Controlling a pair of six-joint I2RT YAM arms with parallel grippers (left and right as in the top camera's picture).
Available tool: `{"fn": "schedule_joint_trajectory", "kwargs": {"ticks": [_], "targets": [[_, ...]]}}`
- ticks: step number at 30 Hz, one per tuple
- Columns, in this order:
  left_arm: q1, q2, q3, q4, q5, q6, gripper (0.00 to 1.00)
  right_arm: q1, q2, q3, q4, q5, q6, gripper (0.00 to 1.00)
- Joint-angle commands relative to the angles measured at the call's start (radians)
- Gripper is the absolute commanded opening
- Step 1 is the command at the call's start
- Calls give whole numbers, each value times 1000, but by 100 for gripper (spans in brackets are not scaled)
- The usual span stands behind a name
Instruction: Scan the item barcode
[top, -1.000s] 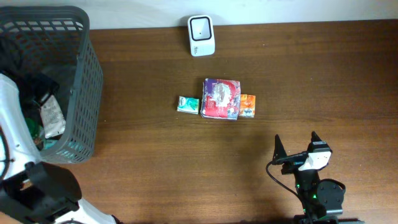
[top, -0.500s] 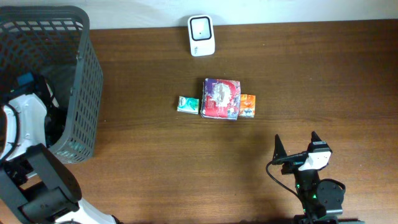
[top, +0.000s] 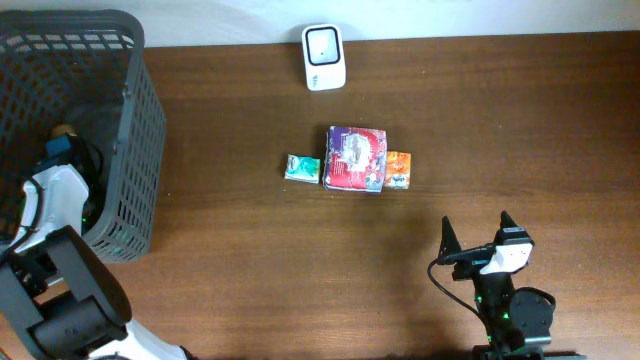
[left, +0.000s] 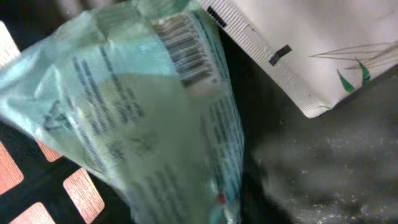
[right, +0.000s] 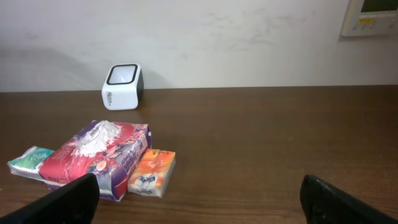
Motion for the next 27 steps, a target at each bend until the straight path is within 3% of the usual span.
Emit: {"fn": "schedule_joint_trajectory", "kwargs": {"ticks": [1, 4, 9, 17, 21, 23, 27], "targets": [[6, -4, -4, -2, -3, -4, 12, -7, -6, -9, 0, 1, 8, 99], [6, -24, 37, -21, 11, -3, 1, -7, -6, -9, 0, 1, 8, 99], [6, -152, 195, -62, 177, 103, 0, -7, -6, -9, 0, 1, 8, 99], [-40, -542, 310, -13, 243, 108, 0, -7, -6, -9, 0, 1, 8, 99], [-121, -696, 310, 84, 269, 113, 0, -7, -6, -9, 0, 1, 8, 98], [-179, -748, 310, 151, 289, 220, 0, -7, -6, -9, 0, 1, 8, 99], [-354, -784, 310, 197, 328, 282, 0, -7, -6, -9, 0, 1, 8, 98]]}}
